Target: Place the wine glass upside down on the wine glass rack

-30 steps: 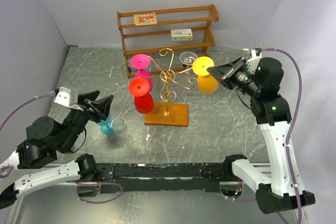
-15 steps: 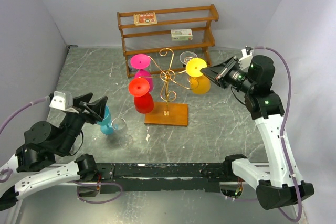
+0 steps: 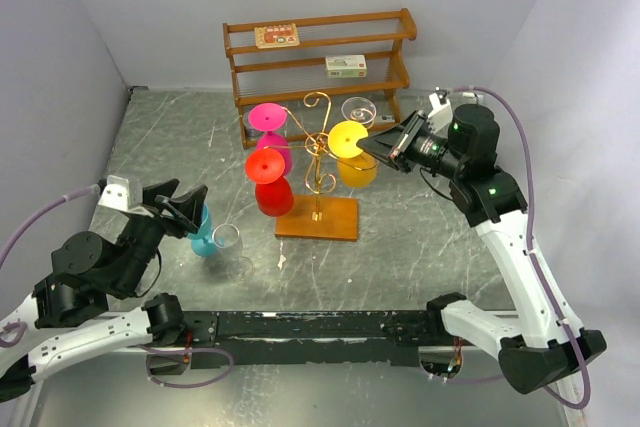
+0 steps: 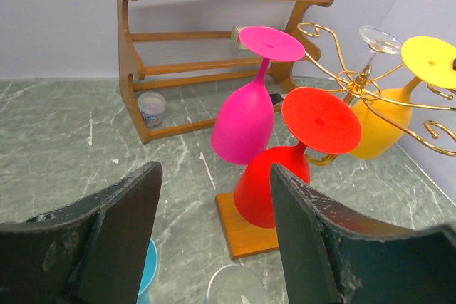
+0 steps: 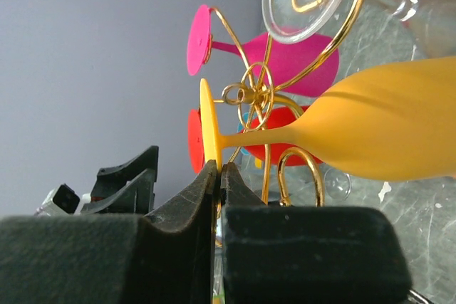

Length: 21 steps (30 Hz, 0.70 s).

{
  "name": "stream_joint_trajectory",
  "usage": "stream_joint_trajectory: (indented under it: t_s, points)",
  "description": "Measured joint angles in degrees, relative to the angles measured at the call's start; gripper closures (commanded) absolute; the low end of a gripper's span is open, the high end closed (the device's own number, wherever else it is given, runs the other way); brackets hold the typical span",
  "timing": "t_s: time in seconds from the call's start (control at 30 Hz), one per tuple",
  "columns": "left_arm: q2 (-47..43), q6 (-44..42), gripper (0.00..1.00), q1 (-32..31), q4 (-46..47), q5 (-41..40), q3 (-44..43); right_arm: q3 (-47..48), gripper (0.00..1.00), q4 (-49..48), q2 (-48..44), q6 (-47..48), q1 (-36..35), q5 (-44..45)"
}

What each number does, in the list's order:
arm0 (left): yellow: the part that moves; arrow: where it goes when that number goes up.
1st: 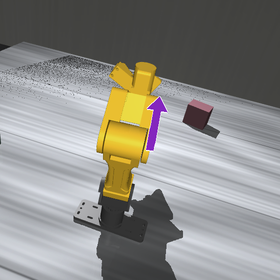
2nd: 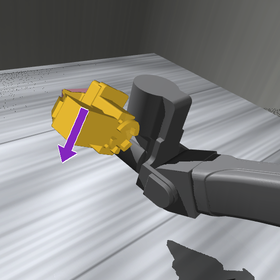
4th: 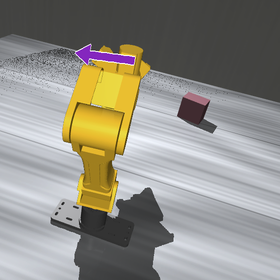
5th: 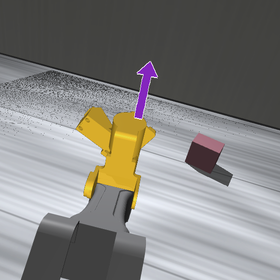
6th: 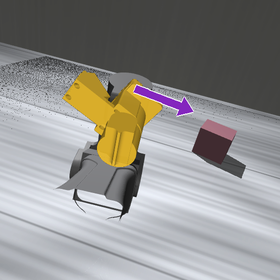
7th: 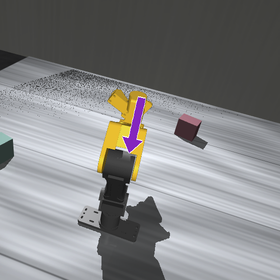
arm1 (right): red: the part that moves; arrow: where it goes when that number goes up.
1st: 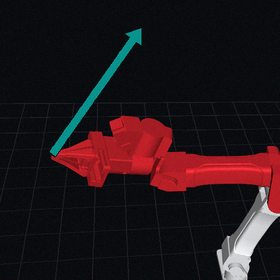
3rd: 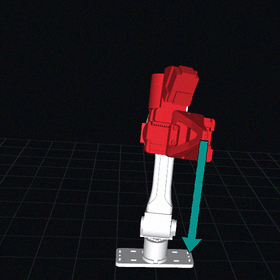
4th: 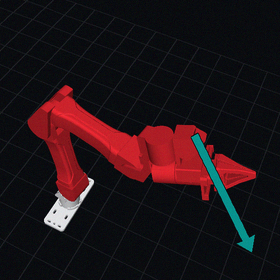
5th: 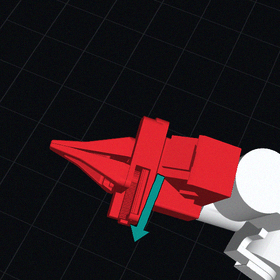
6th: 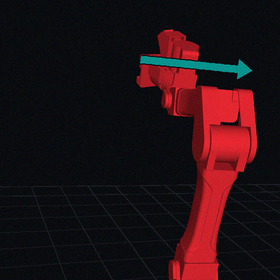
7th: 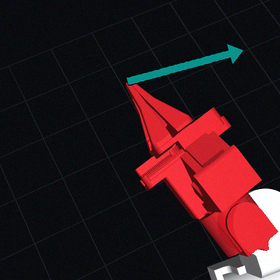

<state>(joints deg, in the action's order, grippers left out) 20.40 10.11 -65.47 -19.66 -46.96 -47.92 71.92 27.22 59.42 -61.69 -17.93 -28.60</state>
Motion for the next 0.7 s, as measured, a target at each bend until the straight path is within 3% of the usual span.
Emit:
stream_joint_trajectory:
  t_s: [0.7]
  points:
    - [-0.2, 0.9, 0.26, 0.0, 0.1, 0.0, 1.0, -1.3, 1.00, 4.0, -5.2, -0.4, -2.0, 1.6]
